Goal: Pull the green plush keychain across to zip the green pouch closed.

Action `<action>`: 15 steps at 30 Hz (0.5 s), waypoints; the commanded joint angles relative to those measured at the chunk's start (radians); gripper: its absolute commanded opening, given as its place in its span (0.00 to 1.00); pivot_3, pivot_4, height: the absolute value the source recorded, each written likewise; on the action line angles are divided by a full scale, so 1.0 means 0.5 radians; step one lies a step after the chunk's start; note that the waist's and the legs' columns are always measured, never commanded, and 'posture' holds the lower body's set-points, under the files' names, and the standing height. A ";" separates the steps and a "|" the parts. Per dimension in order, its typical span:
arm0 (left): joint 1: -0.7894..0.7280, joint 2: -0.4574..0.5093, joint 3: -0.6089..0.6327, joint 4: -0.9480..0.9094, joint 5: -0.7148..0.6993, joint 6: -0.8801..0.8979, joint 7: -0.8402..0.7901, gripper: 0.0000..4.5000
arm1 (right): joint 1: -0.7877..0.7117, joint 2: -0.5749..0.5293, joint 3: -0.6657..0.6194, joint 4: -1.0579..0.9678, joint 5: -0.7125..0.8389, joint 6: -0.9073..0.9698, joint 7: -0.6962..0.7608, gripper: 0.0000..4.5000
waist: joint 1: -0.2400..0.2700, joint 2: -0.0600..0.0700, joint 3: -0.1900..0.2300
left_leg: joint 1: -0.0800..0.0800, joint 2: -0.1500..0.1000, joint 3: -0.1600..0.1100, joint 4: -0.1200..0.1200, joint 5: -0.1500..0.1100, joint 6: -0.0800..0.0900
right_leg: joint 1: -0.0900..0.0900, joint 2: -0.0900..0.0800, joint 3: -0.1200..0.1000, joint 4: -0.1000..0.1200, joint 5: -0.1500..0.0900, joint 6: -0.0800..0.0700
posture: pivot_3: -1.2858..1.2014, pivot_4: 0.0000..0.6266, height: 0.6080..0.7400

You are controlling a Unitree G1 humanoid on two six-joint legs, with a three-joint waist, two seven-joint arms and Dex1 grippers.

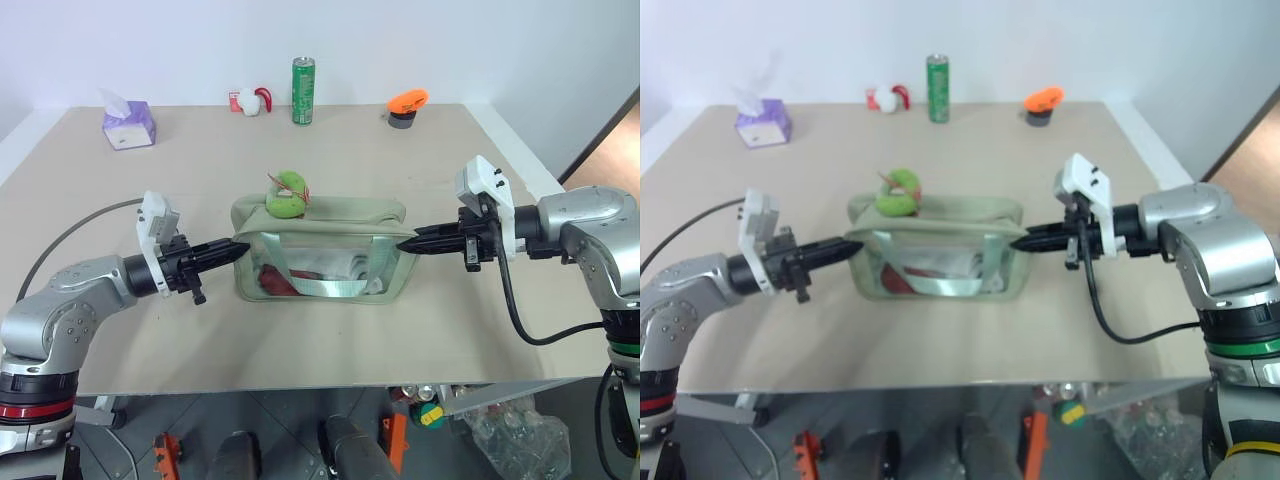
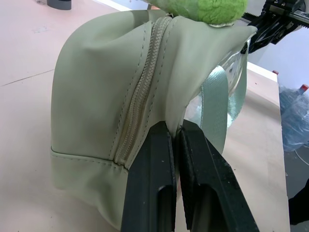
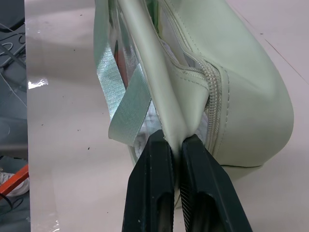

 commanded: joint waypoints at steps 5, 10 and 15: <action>0.011 -0.028 0.002 -0.112 -0.015 -0.006 0.078 0.00 | 0.057 -0.013 -0.098 -0.094 0.083 -0.001 -0.002 0.16 | 0.001 0.000 0.000 | 0.001 0.000 0.000 0.001 0.000 0.000 | 0.001 0.000 0.000 0.000 0.001 0.001 | 0.52 0.24 1.00; 0.016 -0.029 -0.012 -0.129 -0.011 -0.006 0.081 0.00 | 0.104 -0.056 -0.191 -0.076 0.171 0.053 -0.002 0.54 | 0.008 0.000 0.000 | -0.001 -0.003 0.000 0.002 0.000 0.000 | 0.001 -0.003 0.000 0.000 0.000 0.002 | 0.52 0.24 1.00; 0.019 -0.032 -0.023 -0.140 -0.004 -0.018 0.067 0.00 | 0.106 -0.157 -0.384 0.018 0.220 0.070 -0.025 0.92 | 0.024 0.000 0.000 | -0.002 -0.006 0.000 0.002 0.000 0.000 | 0.001 -0.006 0.000 0.000 -0.001 0.004 | 0.52 0.24 1.00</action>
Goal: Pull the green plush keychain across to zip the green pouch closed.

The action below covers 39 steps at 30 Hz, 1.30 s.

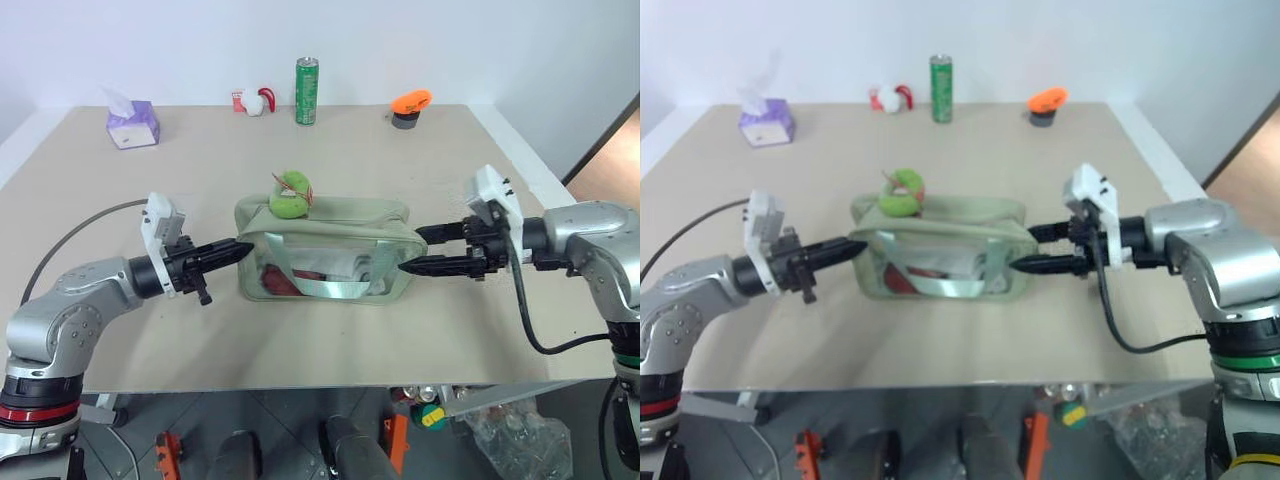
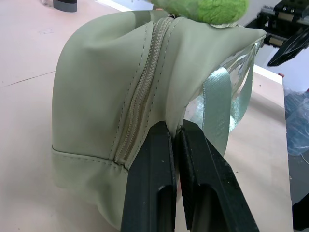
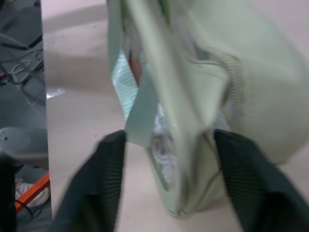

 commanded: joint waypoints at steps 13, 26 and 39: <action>0.051 0.042 -0.038 -0.097 0.027 -0.035 -0.045 0.00 | -0.559 0.241 -0.276 0.222 0.192 -0.043 -0.325 0.99 | 0.000 0.000 0.000 | 0.004 0.000 0.000 0.000 0.000 0.000 | 0.002 0.001 0.000 0.000 0.001 0.000 | 0.52 0.24 1.00; 0.122 0.032 -0.002 -0.188 -0.048 -0.007 -0.025 0.00 | -0.662 0.481 0.471 0.153 -0.713 -1.025 -0.398 0.99 | 0.019 0.000 0.000 | -0.003 -0.003 0.001 -0.002 -0.001 -0.001 | -0.002 -0.007 0.000 -0.001 -0.004 0.004 | 0.52 0.24 1.00; 0.151 0.021 0.006 -0.205 -0.062 -0.013 0.004 0.00 | -0.722 0.609 0.496 0.073 -0.714 -1.106 -0.247 0.99 | 0.020 0.000 0.000 | -0.002 -0.004 -0.001 -0.001 -0.001 -0.001 | -0.001 -0.007 -0.001 0.000 -0.004 0.004 | 0.52 0.24 1.00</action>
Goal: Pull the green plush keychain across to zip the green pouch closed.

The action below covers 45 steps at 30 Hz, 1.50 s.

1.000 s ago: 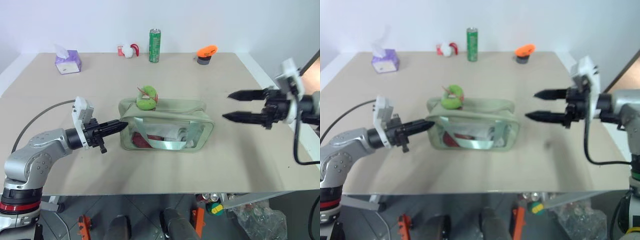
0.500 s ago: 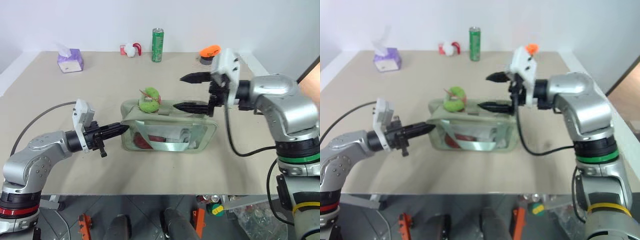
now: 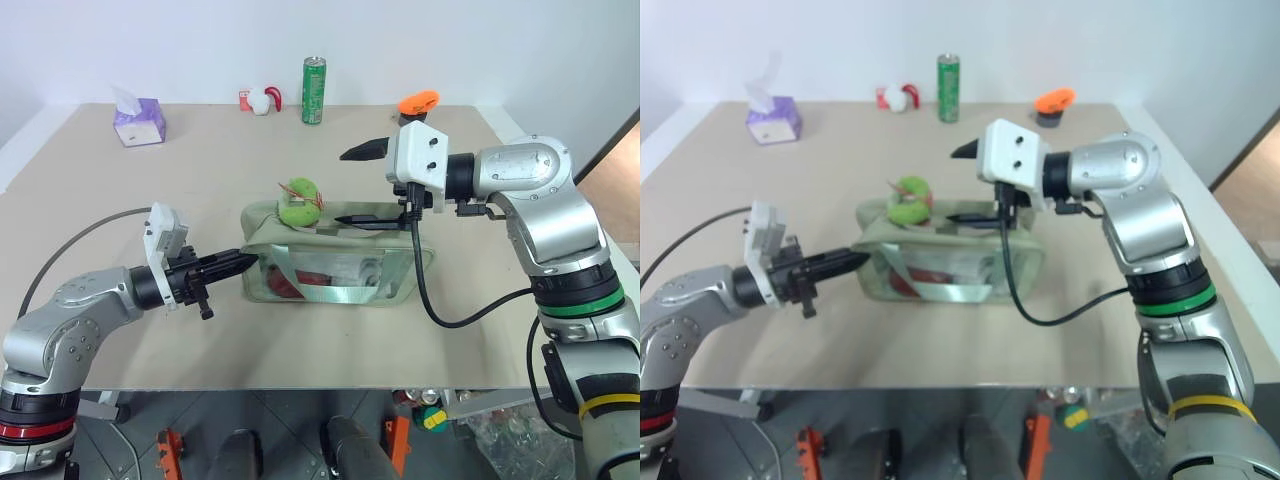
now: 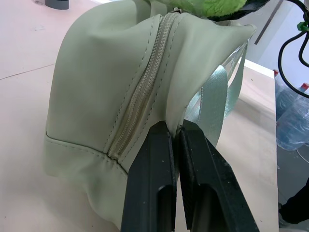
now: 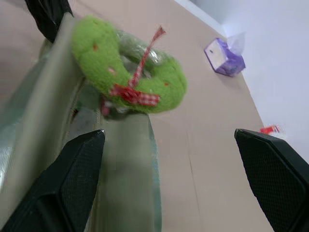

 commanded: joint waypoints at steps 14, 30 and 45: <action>0.039 -0.003 0.004 -0.059 -0.017 -0.018 0.016 0.00 | -0.097 0.248 0.051 -0.128 -0.098 -0.040 -0.078 0.99 | 0.001 0.000 0.000 | 0.000 0.000 -0.001 0.000 0.000 0.000 | 0.000 0.000 -0.001 0.000 0.000 -0.001 | 0.52 0.24 1.00; 0.061 -0.003 0.011 -0.058 -0.016 -0.046 0.037 0.00 | -0.067 0.252 0.024 -0.085 -0.031 -0.032 0.008 0.01 | 0.000 0.000 0.000 | 0.000 0.000 -0.002 0.000 0.000 0.000 | 0.001 0.000 -0.002 0.000 0.001 -0.001 | 0.52 0.24 1.00; 0.047 -0.008 0.011 -0.030 -0.010 -0.063 0.043 0.00 | -0.112 0.133 -0.042 0.128 -0.138 -0.150 -0.018 0.01 | 0.000 0.000 0.000 | 0.000 0.000 -0.001 0.000 0.000 0.000 | 0.001 0.000 -0.002 0.000 0.001 -0.002 | 0.52 0.24 1.00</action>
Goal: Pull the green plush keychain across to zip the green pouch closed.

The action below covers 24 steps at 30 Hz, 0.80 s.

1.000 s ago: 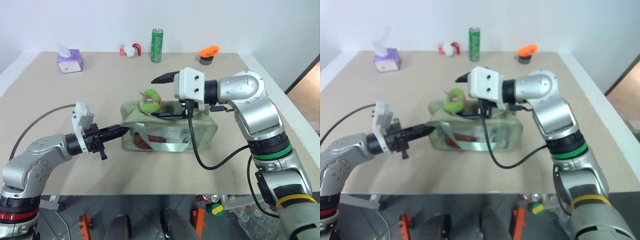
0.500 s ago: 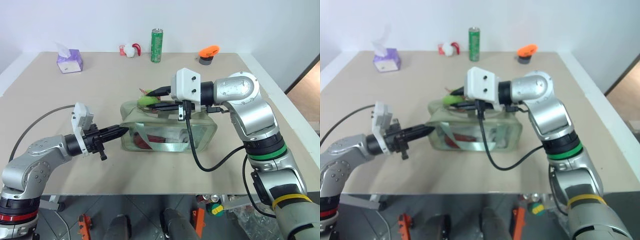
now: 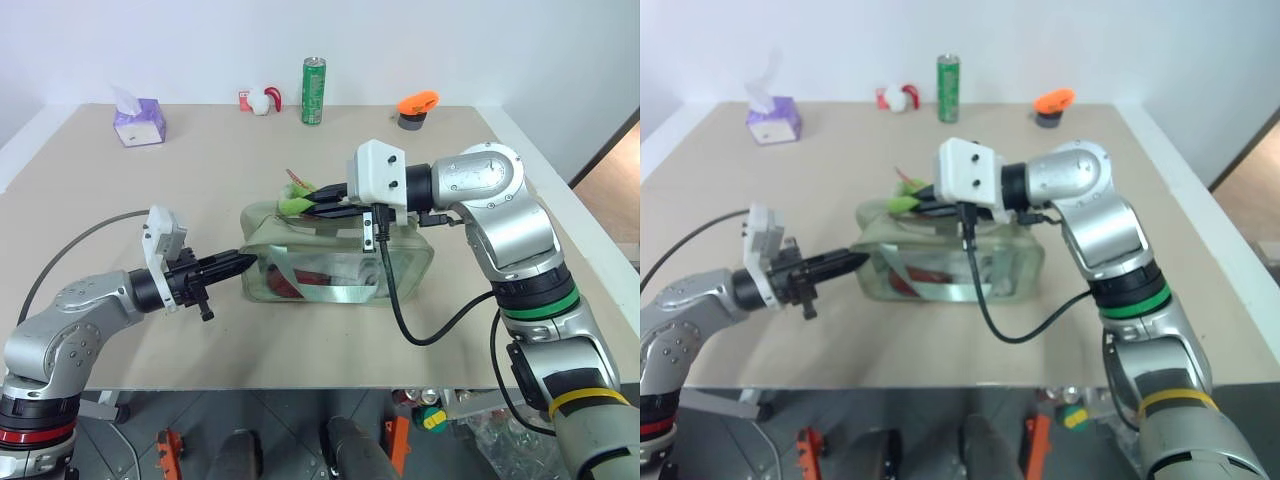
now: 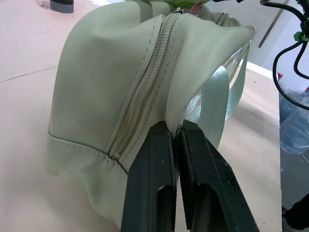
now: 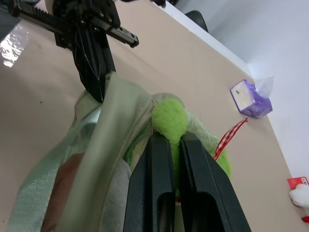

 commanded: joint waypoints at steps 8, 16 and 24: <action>-0.022 -0.008 -0.011 0.004 0.009 -0.005 0.016 0.00 | -0.059 -0.695 -0.183 0.530 -0.391 -0.482 -0.018 0.01 | 0.008 0.000 0.000 | -0.001 -0.004 0.001 -0.002 0.000 0.000 | 0.000 -0.005 0.000 -0.001 -0.003 0.002 | 0.52 0.24 1.00; -0.051 -0.003 -0.040 0.020 0.001 0.007 0.004 0.00 | 0.043 -1.258 -0.073 0.755 -0.894 -0.873 -0.052 0.01 | -0.001 0.001 0.001 | 0.003 -0.007 0.007 -0.004 -0.001 0.001 | -0.001 -0.009 0.003 -0.001 -0.006 0.003 | 0.52 0.24 1.00; -0.077 -0.015 -0.081 0.033 -0.011 0.010 0.014 0.00 | 0.608 -1.249 -0.002 0.295 -0.882 -0.750 0.058 0.01 | 0.000 0.001 0.000 | 0.005 -0.007 0.007 -0.004 0.000 0.001 | 0.002 -0.009 0.003 0.000 -0.006 0.004 | 0.52 0.24 1.00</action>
